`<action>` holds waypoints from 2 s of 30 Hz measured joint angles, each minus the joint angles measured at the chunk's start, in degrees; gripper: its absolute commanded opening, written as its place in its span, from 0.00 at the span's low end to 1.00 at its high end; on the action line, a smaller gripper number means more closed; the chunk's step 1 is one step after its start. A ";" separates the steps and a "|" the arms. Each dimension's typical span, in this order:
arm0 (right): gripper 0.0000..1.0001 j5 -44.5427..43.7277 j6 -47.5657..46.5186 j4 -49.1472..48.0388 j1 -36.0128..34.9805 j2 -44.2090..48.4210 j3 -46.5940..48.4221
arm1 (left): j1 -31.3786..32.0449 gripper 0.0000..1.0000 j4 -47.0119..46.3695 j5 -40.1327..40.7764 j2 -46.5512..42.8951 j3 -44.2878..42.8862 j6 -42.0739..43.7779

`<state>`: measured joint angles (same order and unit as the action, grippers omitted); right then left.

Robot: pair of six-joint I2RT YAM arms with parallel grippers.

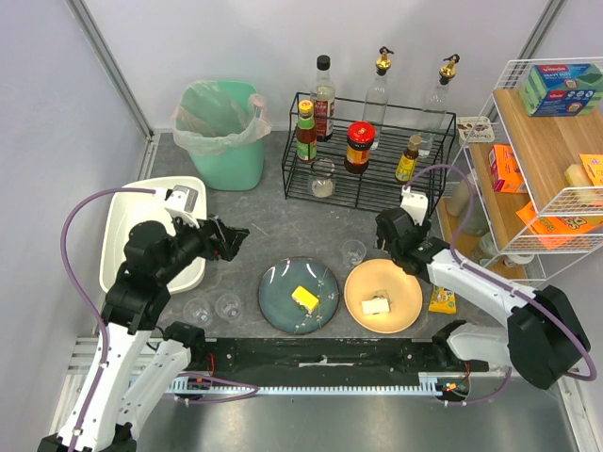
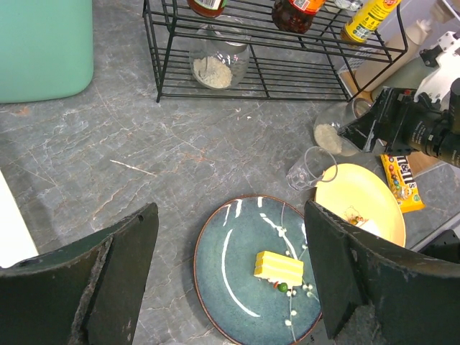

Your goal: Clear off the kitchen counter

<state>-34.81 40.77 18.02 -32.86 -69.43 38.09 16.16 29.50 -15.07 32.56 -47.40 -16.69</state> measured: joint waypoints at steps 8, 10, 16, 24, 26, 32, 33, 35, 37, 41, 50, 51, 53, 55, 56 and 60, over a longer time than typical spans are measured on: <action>0.98 3.21 -2.38 -3.04 -0.79 -2.69 0.52 | 0.00 0.87 0.39 0.00 -0.15 0.00 0.02; 0.98 4.52 -3.13 -3.48 -0.81 -2.73 -0.26 | 0.00 0.87 0.42 0.00 -0.26 0.00 0.02; 0.97 6.95 -5.73 -4.72 -1.01 -2.51 -2.19 | 0.00 0.87 0.44 0.00 -0.42 0.00 0.02; 0.98 7.28 -7.63 -7.67 -1.05 -2.49 -3.98 | 0.00 0.87 0.44 0.00 -0.42 0.00 0.02; 0.97 6.78 -7.85 -8.24 -1.05 -2.49 -4.44 | 0.00 0.87 0.44 0.00 -0.42 0.00 0.02; 0.97 4.96 -8.50 -10.80 -1.05 -1.62 -5.62 | -0.02 0.87 0.44 0.00 -0.42 0.00 0.02; 0.97 4.83 -8.55 -11.15 -1.05 -1.42 -5.73 | 0.00 0.87 0.46 0.00 -0.42 0.00 0.02; 0.97 4.48 -8.90 -11.91 -1.05 -0.98 -5.84 | 0.00 0.87 0.44 0.00 -0.42 0.00 0.02; 0.96 4.31 -9.01 -12.66 -1.05 -0.85 -5.84 | -0.02 0.87 0.44 0.00 -0.42 0.00 0.00; 0.94 4.28 -9.14 -13.64 -1.05 -0.87 -5.84 | 0.00 0.87 0.44 0.00 -0.42 0.00 0.02; 0.70 3.82 -8.72 -14.56 -1.05 -1.68 -5.84 | 0.00 0.87 0.70 0.00 -0.42 0.00 0.02; 0.66 3.85 -8.70 -14.60 -1.05 -1.73 -5.84 | 0.00 0.87 0.74 0.00 -0.42 0.00 0.02; 0.59 3.67 -8.70 -14.69 -1.07 -1.81 -5.84 | 0.00 0.87 0.83 0.00 -0.42 0.00 0.02; 0.53 3.61 -8.70 -14.69 -1.07 -1.81 -5.81 | 0.00 0.87 0.83 0.00 -0.42 0.00 0.02; 0.51 3.58 -8.70 -14.71 -1.07 -1.81 -5.81 | 0.00 0.87 0.83 0.02 -0.44 0.00 0.02; 0.43 3.50 -8.76 -14.62 -1.05 -1.64 -5.81 | 0.00 0.87 0.85 0.00 -0.48 0.00 0.02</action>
<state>-31.31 32.01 3.40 -33.91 -71.07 32.27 16.16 30.35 -15.07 32.08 -47.40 -16.67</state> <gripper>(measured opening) 0.840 0.875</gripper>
